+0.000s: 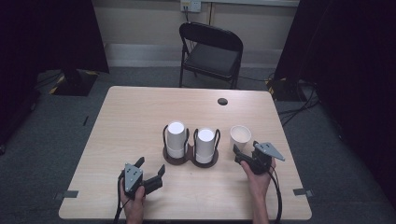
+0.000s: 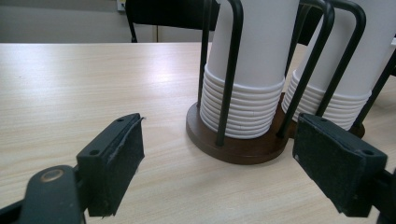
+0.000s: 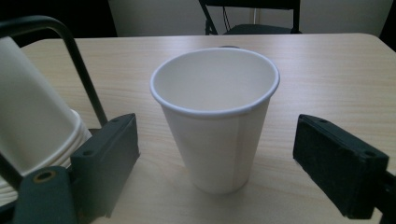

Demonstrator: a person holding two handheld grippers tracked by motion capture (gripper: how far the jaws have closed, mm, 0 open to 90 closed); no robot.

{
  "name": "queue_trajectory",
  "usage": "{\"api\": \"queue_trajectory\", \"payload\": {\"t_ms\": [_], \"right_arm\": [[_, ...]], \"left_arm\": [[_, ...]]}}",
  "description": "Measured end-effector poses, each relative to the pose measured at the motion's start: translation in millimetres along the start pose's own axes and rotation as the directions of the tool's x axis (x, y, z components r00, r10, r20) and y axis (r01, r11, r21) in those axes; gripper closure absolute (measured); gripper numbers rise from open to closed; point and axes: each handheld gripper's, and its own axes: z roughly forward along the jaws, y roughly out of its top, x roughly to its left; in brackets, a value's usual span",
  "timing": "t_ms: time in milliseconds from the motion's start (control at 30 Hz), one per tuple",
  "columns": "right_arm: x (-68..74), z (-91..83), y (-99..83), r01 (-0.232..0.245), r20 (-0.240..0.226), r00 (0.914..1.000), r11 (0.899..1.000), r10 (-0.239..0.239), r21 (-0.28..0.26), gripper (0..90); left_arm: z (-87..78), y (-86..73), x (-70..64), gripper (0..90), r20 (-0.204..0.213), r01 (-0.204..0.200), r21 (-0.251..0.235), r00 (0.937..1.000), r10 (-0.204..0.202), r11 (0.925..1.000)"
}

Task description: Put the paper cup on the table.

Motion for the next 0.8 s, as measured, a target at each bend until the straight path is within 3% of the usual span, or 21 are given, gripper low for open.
{"api": "queue_trajectory", "payload": {"t_ms": [100,267,400,533,800], "right_arm": [[7.1,-9.3,0.6,0.009,-0.011,0.9999,0.999,-0.009,-0.042,13.4],[16.8,-18.0,-1.7,0.007,-0.029,0.9995,0.998,-0.009,-0.067,13.3],[24.3,-21.8,-3.6,0.009,-0.026,0.9996,0.998,-0.011,-0.07,13.4],[36.5,-28.2,-7.6,0.013,-0.018,0.9997,0.994,-0.015,-0.107,13.4],[55.9,-34.4,-17.8,0.046,-0.037,0.998,0.992,-0.051,-0.113,13.4]], "left_arm": [[-0.2,0.0,0.4,16.3,-0.002,-0.001,0.001,1.0,0.001,1.0],[-0.8,-0.3,-0.6,16.3,-0.004,-0.006,-0.007,1.0,0.006,1.0],[-1.1,-0.5,-1.0,16.3,-0.01,-0.008,-0.009,0.9999,0.008,0.9999],[-1.5,-0.6,-1.7,16.1,-0.016,-0.015,-0.012,0.9998,0.014,0.9998],[-1.7,-0.7,-2.2,15.6,-0.032,-0.014,-0.013,0.9994,0.014,0.9998]]}}
